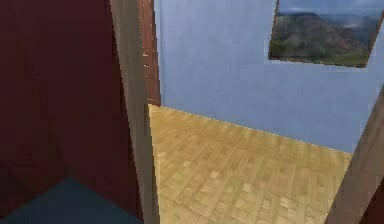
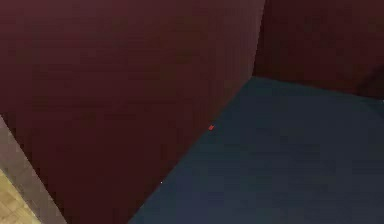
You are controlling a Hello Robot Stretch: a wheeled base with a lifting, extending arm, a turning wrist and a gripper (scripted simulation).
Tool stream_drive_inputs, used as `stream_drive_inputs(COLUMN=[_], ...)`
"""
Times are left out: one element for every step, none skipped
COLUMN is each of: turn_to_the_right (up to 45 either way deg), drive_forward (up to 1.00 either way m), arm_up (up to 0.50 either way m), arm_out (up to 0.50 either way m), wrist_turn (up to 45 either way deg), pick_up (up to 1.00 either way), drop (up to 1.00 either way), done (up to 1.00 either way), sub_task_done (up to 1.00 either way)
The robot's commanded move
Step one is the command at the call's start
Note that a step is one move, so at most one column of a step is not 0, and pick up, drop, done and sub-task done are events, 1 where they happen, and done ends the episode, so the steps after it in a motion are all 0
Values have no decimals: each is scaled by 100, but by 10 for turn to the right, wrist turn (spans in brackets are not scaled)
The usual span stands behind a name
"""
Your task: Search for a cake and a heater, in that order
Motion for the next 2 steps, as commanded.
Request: stream_drive_inputs(turn_to_the_right=[-30, 0], drive_forward=[0, 100], arm_up=[0, 0], arm_out=[0, 0], wrist_turn=[0, 0], pick_up=[0, 0], drop=[0, 0], done=[0, 0], sub_task_done=[0, 0])
